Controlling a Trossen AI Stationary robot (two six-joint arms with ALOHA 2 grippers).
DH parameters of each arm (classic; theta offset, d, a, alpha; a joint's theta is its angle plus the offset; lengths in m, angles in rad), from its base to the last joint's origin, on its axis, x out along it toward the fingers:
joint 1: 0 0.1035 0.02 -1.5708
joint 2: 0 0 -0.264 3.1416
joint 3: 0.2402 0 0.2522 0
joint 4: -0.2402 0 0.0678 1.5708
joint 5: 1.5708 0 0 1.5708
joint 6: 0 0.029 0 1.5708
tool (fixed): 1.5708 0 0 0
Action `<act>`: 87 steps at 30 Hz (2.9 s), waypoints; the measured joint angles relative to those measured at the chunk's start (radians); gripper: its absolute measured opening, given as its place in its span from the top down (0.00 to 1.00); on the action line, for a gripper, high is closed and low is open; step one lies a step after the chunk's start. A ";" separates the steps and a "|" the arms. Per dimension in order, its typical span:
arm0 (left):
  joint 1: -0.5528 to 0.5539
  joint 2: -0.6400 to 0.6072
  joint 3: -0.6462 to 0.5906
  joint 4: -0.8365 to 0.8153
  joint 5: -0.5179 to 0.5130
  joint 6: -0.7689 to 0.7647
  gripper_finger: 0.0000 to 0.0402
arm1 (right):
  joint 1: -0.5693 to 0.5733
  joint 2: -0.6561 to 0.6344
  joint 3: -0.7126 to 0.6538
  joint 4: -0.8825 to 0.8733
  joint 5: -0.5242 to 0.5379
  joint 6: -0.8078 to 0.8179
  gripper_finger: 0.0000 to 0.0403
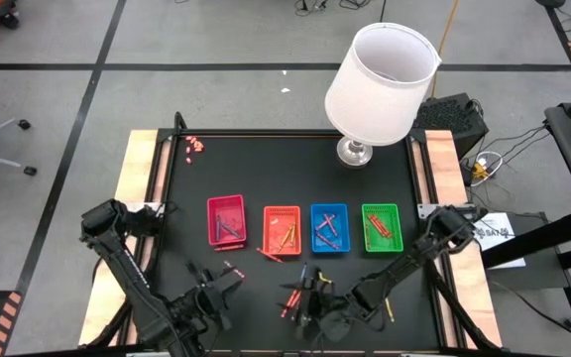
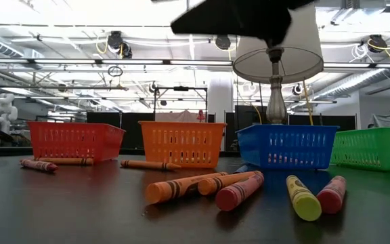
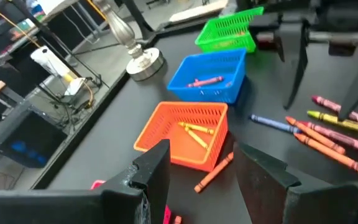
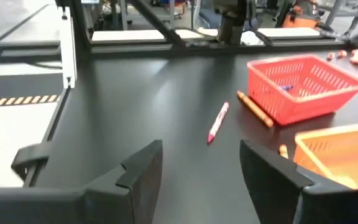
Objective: Sort crayons
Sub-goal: Put the red crayon into the blue bin
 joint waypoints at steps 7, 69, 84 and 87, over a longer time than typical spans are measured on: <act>-0.007 0.000 0.000 -0.006 -0.083 -0.003 0.57 | -0.038 0.060 0.108 0.000 0.001 -0.090 0.50; -0.092 0.000 -0.071 0.088 -0.250 0.003 0.57 | -0.261 0.433 0.325 0.103 -0.240 -0.121 0.54; -0.092 0.000 -0.071 0.087 -0.250 0.003 0.57 | -0.275 0.492 0.327 0.200 -0.265 -0.119 0.74; -0.092 0.000 -0.071 0.087 -0.250 0.004 0.57 | -0.275 0.492 0.327 0.199 -0.265 -0.121 0.78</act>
